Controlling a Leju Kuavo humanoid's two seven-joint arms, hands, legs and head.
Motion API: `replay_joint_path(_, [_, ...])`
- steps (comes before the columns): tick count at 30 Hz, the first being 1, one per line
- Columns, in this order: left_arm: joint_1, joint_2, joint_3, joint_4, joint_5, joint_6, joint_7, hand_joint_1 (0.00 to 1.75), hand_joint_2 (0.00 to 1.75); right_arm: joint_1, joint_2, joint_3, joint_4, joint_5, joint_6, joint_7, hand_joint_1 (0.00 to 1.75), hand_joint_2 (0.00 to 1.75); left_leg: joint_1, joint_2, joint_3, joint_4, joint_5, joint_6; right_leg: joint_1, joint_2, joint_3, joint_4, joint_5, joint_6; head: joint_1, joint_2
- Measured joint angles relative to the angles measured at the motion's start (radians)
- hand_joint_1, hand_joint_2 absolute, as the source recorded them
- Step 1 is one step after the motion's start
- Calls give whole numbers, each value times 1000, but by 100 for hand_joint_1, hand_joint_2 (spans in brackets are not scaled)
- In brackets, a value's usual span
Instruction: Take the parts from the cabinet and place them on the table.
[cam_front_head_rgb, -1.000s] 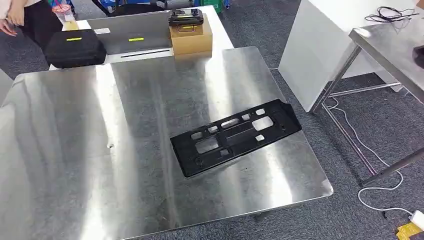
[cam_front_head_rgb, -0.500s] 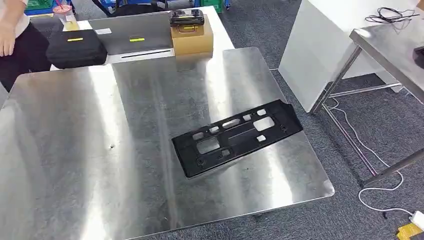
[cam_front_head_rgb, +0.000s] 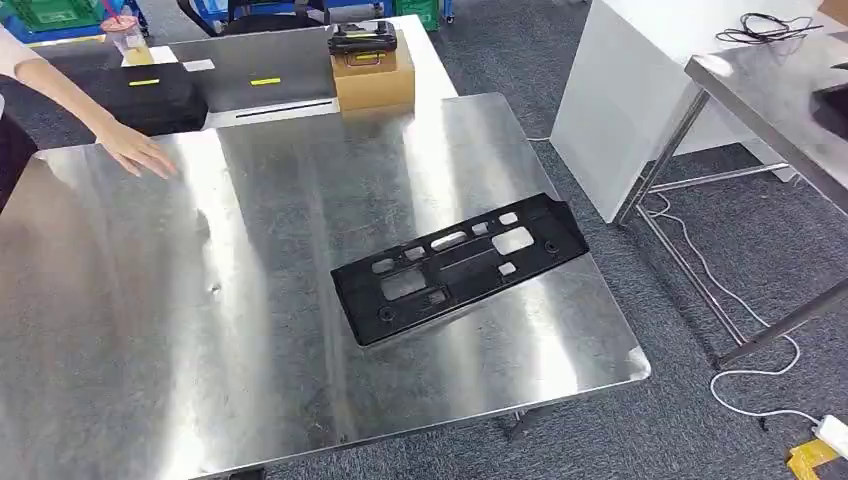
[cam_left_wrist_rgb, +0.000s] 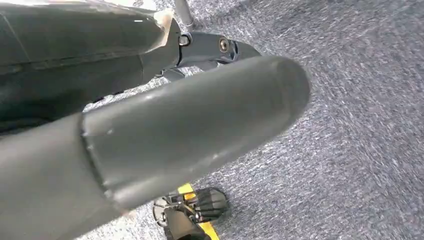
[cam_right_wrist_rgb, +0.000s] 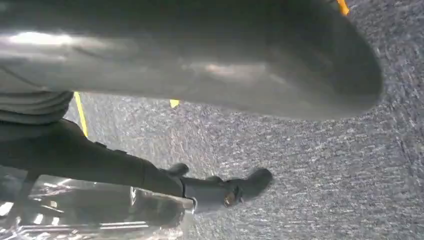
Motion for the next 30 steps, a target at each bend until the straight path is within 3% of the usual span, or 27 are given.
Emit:
replay_joint_path(2, [2,0,0,0,0,0,0,0,0,0,0,0,1,0,0,0,0,0,0,0,-1,-2,4,-6,1,0,-7,1,1,-5,-5,0])
replay_joint_path(3, [3,1,0,0,0,0,-1,0,0,0,0,1,2,0,0,0,0,0,5,-1,-6,4,4,-11,-19,-2,-11,-3,10,-20,-4,0])
replay_joint_path(4, [4,2,0,0,0,0,-2,0,0,0,2,1,3,0,0,0,0,0,9,-1,-14,21,-28,-16,-16,-5,-12,-3,16,-29,-4,0])
replay_joint_path(5, [5,2,0,0,0,0,-2,0,0,0,2,1,3,0,0,0,0,0,11,2,-29,65,-80,-20,-14,-6,-16,-3,24,-46,-7,0])
replay_joint_path(6, [5,2,0,0,0,0,-3,0,0,0,2,1,3,0,0,0,0,0,11,1,-55,143,-142,-25,-11,-8,-27,-2,32,-55,-8,0])
replay_joint_path(8, [7,2,0,0,0,0,-3,0,0,2,2,1,4,0,0,0,0,0,13,1,-91,280,-214,-34,-4,-11,-48,0,47,-59,-7,0])
replay_joint_path(9, [8,2,-1,0,0,0,-3,0,0,2,2,1,4,0,0,0,0,0,14,1,-87,300,-214,-35,-3,-11,-56,1,52,-58,-7,0])
replay_joint_path(10, [8,2,-1,0,0,0,-3,0,0,2,2,1,4,0,0,0,0,0,14,2,-59,274,-193,-33,-2,-11,-65,1,59,-58,-7,0])
replay_joint_path(12, [7,3,-1,0,0,0,-3,0,0,2,2,1,4,0,0,0,0,0,14,2,55,114,-125,-25,-1,-10,-76,3,69,-50,-8,0])
replay_joint_path(13, [6,3,-2,0,0,0,-4,0,0,1,3,1,4,0,0,0,0,0,14,1,114,29,-107,-18,-1,-9,-79,3,74,-48,-8,0])
replay_joint_path(14, [4,4,-3,-1,0,0,-5,0,0,1,4,1,5,0,0,0,0,0,8,-1,147,-31,-127,-14,2,-9,-83,4,80,-39,-8,0])
replay_joint_path(17, [5,5,-4,-1,0,-8,-13,0,0,-1,7,1,8,0,0,7,0,0,-3,-1,130,-23,-108,-2,-2,-11,-84,-2,100,-16,-9,0])
replay_joint_path(18, [4,5,-4,-1,0,-8,-14,0,0,3,8,1,8,2,0,11,0,0,-3,1,118,-33,-93,9,3,-11,-88,-10,111,-7,-10,0])
replay_joint_path(19, [2,4,-4,-1,0,-8,-16,0,0,1,8,1,9,4,0,15,0,0,8,8,115,-46,-75,17,6,-13,-96,3,102,-7,-8,0])
replay_joint_path(20, [1,4,-4,-2,0,-8,-17,0,0,2,7,2,9,6,0,18,0,0,4,7,103,-51,-65,23,5,-13,-115,29,61,-15,-8,0])
replay_joint_path(21, [0,5,-4,-3,0,-8,-19,0,0,2,9,3,10,9,1,22,0,0,4,10,91,-50,-53,31,4,-13,-139,92,2,-27,0,0])
replay_joint_path(22, [1,4,-4,-3,1,-9,-19,0,0,2,9,6,11,11,3,24,0,0,1,13,77,-50,-42,31,3,-13,-162,177,-52,-33,0,0])
replay_joint_path(23, [0,5,-4,-3,2,-8,-20,0,0,1,9,8,11,11,7,24,0,0,-1,15,64,-49,-33,32,2,-13,-179,250,-83,-31,-1,0])
replay_joint_path(24, [0,5,-4,-3,5,-8,-20,0,0,2,10,8,11,11,9,24,0,0,-1,18,50,-48,-23,30,2,-13,-182,302,-90,-20,2,0])
replay_joint_path(25, [0,5,-3,-3,8,-8,-20,0,0,2,9,8,11,11,11,24,0,0,-1,20,37,-47,-12,28,1,-13,-158,297,-76,-7,-1,0])
replay_joint_path(26, [0,5,-3,-3,8,-7,-20,0,0,1,9,9,11,11,11,24,0,0,-1,20,26,-45,-5,26,0,-13,-119,254,-51,5,1,0])
replay_joint_path(27, [0,5,-3,-3,9,-7,-19,0,0,1,8,10,11,12,12,23,0,0,0,20,14,-40,3,22,-1,-13,-53,167,-22,16,0,0])
replay_joint_path(28, [0,4,-3,-3,9,-7,-20,0,0,0,7,11,11,13,13,23,0,0,0,20,15,-36,7,19,-3,-14,-11,107,-11,18,0,0])
replay_joint_path(29, [-1,5,-3,-3,11,-7,-20,0,0,-4,7,15,11,14,16,22,0,0,-4,20,-2,-23,12,11,-3,-13,72,-15,-29,12,2,0])
replay_joint_path(30, [-1,4,-3,-3,11,-6,-20,0,0,-6,7,16,11,15,18,22,0,0,-6,19,-10,-16,21,5,9,-6,79,-35,-30,-1,-2,0])
